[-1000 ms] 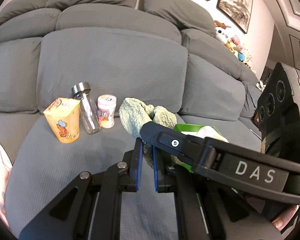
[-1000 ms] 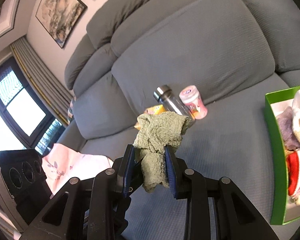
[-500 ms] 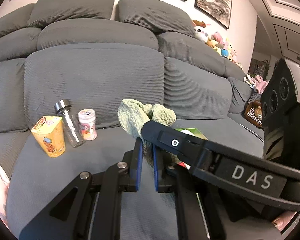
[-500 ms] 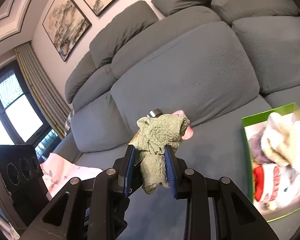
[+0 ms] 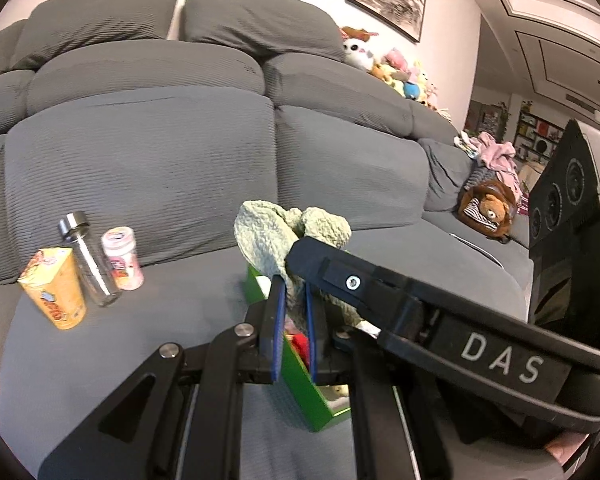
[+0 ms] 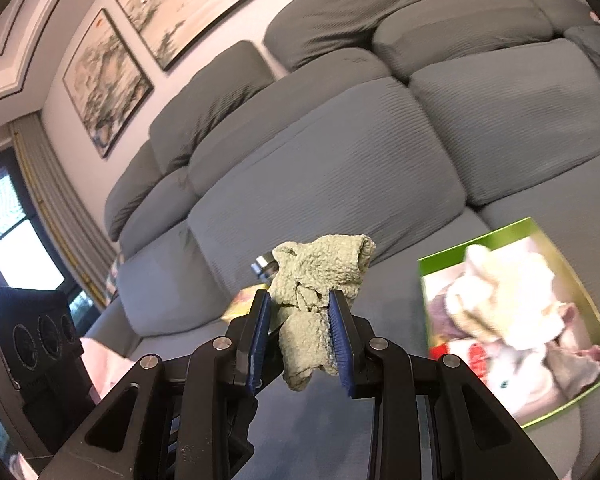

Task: Organize soft objects
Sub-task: 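Lift the green sock and carry it over the green box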

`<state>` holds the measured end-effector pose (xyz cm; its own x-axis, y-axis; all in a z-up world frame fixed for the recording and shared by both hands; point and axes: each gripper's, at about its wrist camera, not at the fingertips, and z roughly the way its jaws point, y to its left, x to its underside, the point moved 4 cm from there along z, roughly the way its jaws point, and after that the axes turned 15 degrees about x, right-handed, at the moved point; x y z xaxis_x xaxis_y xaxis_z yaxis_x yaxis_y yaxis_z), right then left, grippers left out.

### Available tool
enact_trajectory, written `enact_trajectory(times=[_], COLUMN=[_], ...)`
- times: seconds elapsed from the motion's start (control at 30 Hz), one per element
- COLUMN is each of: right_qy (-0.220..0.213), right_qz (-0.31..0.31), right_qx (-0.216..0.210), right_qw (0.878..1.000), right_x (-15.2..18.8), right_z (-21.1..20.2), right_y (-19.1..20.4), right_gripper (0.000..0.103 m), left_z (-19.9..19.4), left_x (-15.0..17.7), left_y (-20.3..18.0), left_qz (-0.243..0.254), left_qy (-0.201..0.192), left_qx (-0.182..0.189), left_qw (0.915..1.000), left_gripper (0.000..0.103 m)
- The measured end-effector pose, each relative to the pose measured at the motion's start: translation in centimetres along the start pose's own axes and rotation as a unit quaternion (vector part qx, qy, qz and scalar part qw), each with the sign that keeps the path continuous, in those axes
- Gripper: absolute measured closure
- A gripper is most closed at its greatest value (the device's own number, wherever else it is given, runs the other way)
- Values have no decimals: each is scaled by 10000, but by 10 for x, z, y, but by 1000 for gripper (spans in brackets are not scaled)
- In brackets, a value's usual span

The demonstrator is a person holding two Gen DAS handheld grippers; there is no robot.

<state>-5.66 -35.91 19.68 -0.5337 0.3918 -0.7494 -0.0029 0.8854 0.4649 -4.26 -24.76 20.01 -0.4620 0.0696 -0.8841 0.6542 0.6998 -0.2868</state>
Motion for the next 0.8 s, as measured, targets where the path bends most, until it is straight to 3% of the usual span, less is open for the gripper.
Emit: enact_trajectory(times=[0.43,0.8], right_qy=[53,355], right_qz=[442,812], right_qx=[837,1258], right_qw=[9955,9881], right_x=[-3,1], right_z=[3,19], right_y=[-61,-99], right_gripper=[70,70], left_z=[55,94], left_x=[11,22], left_y=[-21,-23], left_qz=[-103,-385], left_qy=[542,978], left_qx=[613,967], left_qw=[9966,9897], left_gripper=[98,98])
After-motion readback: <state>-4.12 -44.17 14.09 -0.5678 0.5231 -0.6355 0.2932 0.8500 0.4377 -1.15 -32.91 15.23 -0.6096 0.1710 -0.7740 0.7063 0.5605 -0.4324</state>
